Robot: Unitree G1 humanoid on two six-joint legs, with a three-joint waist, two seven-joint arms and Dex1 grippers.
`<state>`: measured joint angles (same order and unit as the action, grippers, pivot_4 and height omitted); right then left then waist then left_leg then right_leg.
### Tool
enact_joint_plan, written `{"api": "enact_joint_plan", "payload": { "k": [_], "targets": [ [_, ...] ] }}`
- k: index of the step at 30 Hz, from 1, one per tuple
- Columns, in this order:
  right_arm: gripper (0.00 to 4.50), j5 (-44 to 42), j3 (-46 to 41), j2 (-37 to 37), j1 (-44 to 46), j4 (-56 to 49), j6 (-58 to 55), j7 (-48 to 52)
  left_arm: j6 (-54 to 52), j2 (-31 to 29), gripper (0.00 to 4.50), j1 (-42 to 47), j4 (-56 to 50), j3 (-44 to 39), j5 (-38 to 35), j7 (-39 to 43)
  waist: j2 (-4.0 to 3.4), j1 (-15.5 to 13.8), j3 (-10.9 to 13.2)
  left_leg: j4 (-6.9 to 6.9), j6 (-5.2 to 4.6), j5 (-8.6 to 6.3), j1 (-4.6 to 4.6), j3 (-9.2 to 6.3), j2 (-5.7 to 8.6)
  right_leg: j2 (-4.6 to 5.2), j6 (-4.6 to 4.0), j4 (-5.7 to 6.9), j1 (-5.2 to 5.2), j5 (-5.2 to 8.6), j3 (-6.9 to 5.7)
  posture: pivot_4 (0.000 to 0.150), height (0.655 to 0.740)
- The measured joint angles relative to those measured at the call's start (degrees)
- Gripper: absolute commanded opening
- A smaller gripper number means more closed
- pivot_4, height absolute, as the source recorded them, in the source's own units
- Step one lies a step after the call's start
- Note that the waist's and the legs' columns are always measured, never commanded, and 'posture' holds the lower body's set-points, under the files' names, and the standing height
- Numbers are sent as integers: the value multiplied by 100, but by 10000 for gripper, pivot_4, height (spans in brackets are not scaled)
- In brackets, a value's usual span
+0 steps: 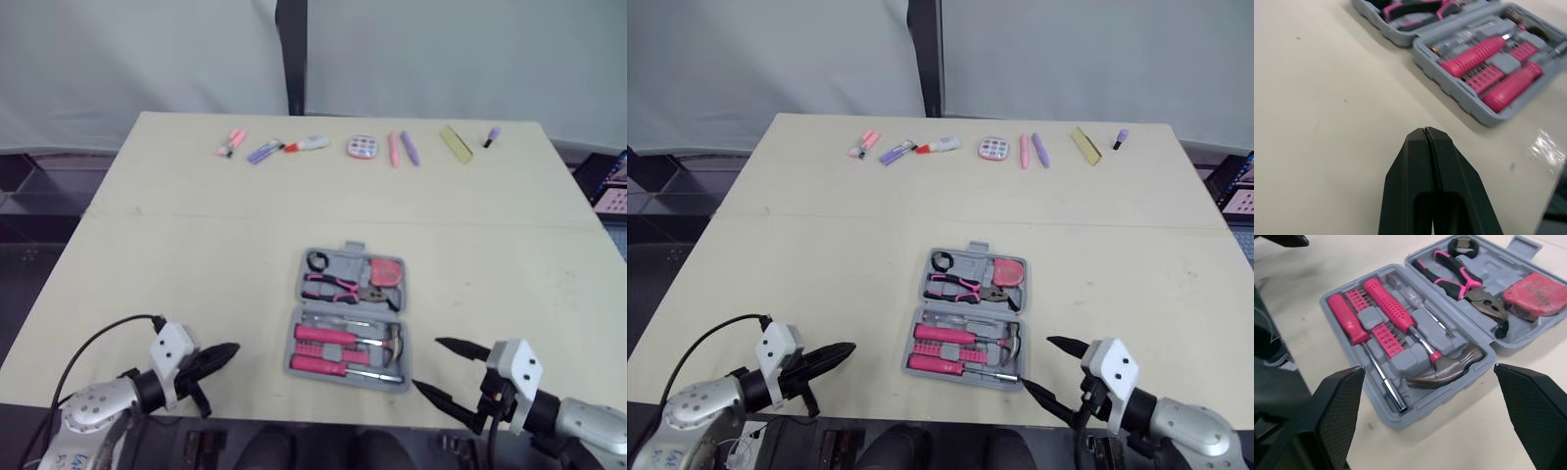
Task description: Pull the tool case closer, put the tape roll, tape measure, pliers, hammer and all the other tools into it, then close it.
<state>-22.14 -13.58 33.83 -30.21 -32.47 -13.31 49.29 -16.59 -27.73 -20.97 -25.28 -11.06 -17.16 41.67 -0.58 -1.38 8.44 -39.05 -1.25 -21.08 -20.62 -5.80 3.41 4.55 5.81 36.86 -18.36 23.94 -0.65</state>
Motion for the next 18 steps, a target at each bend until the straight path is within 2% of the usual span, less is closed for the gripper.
{"api": "enact_joint_plan", "payload": {
  "k": [5, 15, 16, 18],
  "targets": [
    [45000, 151, 193, -227, -259, -36, 81, -267, -100, 284, 501, -364, -311, 81, 31, -462, 0, 7, 0, 3, 1, 0, 1, 3, -3, -2, 0, -1, -2, 0, 0, 1500, 7134],
    [45000, 180, 211, -260, -268, -104, 86, -408, 133, 299, 501, -262, 137, 108, 34, -526, -1, 5, 1, 3, 4, -1, 2, 5, -3, -1, -1, -5, -2, 0, 1, 1500, 7134],
    [39625, 176, 197, -259, -265, -104, 69, -438, 131, 300, 0, -242, 143, 130, 32, -527, -2, 4, 1, 3, 4, -1, 2, 5, -3, -1, -1, -5, -2, 0, 1, 1500, 7134],
    [32449, 183, 176, -248, -213, -103, 29, -520, 95, 313, 0, -121, 159, 191, 19, -538, -2, 2, 1, 3, 3, -1, 2, 5, -2, -1, -1, -5, -1, 0, 2, 1500, 7134]
  ]
}}
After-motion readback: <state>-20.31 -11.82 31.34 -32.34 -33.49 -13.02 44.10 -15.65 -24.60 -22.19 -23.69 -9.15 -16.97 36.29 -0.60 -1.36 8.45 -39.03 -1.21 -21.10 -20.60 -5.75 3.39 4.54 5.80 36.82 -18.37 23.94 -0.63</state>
